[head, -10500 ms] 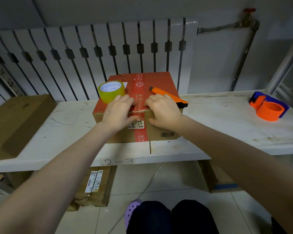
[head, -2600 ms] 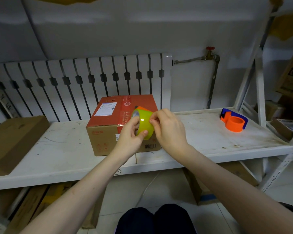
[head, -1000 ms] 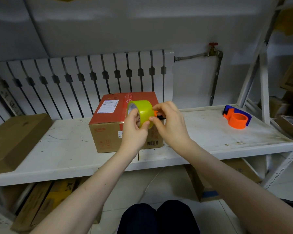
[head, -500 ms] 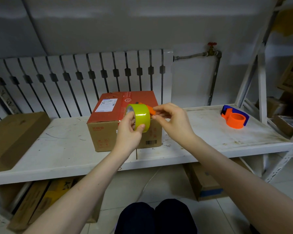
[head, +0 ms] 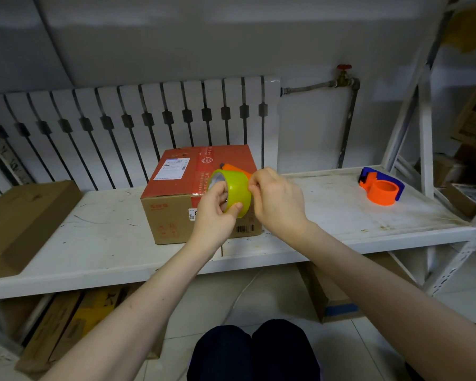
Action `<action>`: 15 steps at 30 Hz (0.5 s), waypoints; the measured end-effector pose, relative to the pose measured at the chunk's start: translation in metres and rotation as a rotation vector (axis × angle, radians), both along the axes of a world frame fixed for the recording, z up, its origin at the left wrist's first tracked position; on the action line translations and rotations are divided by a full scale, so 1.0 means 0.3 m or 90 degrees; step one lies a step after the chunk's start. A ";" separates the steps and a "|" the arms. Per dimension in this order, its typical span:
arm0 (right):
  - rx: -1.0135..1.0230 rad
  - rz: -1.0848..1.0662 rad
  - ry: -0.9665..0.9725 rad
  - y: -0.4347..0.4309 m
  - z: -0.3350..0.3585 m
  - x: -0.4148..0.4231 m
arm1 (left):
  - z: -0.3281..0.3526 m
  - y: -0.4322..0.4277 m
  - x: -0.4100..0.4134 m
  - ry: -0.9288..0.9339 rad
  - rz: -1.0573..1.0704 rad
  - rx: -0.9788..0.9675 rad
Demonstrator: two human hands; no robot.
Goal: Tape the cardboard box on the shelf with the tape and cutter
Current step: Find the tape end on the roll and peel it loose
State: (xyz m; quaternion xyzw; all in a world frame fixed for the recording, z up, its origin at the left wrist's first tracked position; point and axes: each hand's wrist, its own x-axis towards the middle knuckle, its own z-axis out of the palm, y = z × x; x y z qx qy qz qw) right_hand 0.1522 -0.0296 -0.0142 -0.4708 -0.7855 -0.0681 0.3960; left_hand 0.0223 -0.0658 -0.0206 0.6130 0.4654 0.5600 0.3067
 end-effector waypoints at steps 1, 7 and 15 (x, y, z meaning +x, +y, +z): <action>-0.021 -0.008 -0.012 0.000 0.001 -0.002 | -0.008 0.006 -0.005 0.013 -0.016 -0.005; -0.135 0.043 -0.055 0.008 0.034 0.017 | -0.064 0.031 -0.043 0.169 0.048 -0.004; -0.243 0.129 -0.146 0.005 -0.026 0.036 | -0.150 0.023 -0.002 0.242 0.101 -0.060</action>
